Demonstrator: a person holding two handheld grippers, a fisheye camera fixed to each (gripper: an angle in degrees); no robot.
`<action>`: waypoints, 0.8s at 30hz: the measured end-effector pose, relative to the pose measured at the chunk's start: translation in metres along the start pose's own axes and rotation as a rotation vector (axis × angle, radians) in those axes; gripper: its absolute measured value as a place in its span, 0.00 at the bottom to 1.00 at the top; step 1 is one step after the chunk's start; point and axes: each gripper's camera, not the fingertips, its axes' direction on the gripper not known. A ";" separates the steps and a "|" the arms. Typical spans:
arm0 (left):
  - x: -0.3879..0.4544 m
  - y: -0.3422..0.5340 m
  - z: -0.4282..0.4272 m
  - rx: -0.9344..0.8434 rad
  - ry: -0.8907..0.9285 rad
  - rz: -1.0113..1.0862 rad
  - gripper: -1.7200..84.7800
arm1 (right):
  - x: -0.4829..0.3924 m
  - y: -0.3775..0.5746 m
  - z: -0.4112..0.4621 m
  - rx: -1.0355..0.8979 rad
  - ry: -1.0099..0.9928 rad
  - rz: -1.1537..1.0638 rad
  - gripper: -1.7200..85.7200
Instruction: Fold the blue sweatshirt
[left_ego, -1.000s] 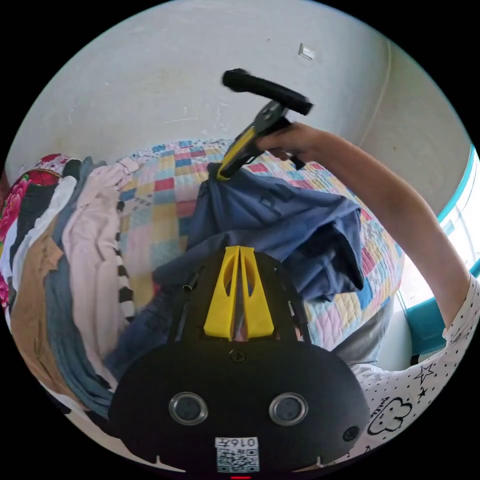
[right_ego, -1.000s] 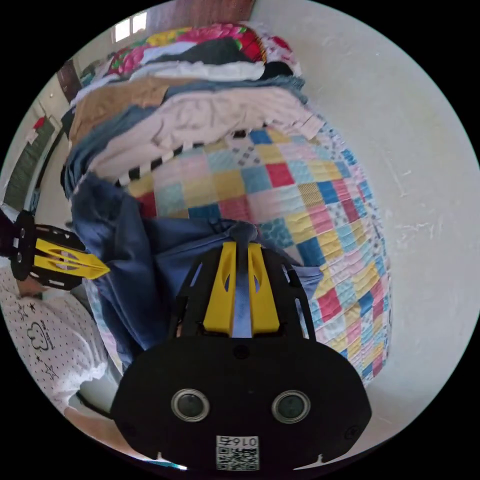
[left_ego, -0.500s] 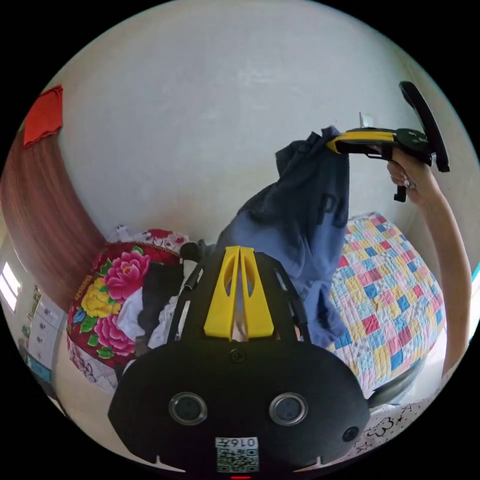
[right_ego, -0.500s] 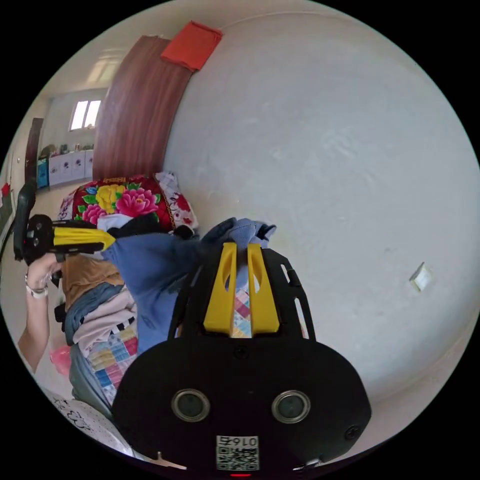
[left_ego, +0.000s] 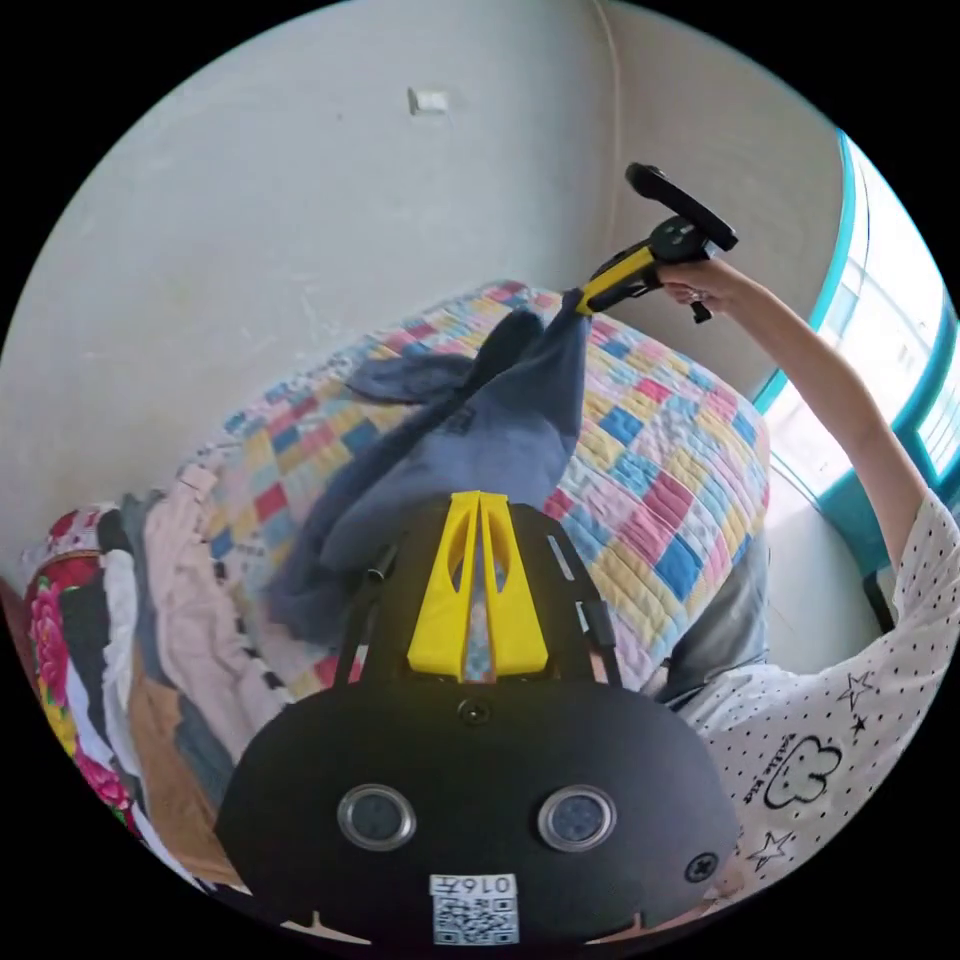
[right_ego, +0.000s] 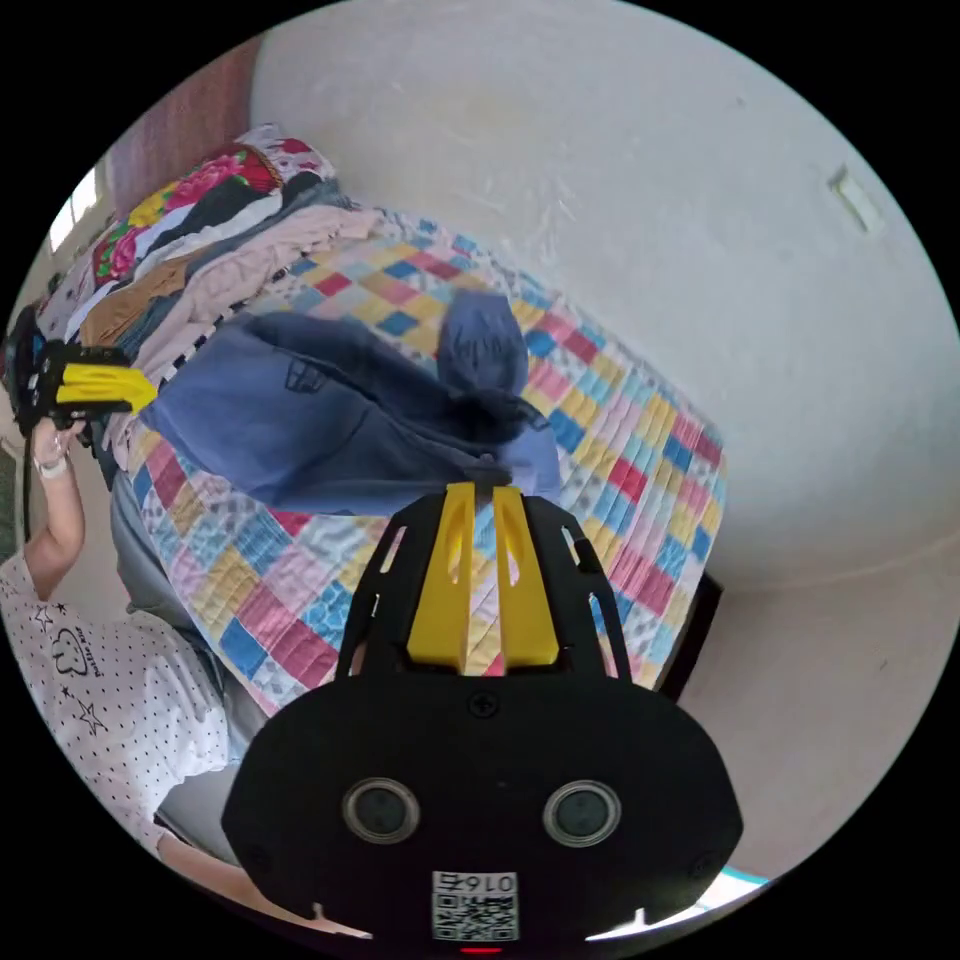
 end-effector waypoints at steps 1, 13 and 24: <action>0.012 -0.003 0.020 -0.035 0.018 -0.009 0.01 | 0.004 0.006 0.006 -0.005 -0.024 0.015 0.04; 0.008 0.018 0.029 -0.012 -0.147 -0.238 0.13 | -0.028 -0.008 -0.005 0.100 -0.010 -0.145 0.20; -0.036 0.068 0.081 -0.066 -0.152 -0.469 0.16 | -0.130 -0.041 0.117 -0.037 -0.159 -0.388 0.18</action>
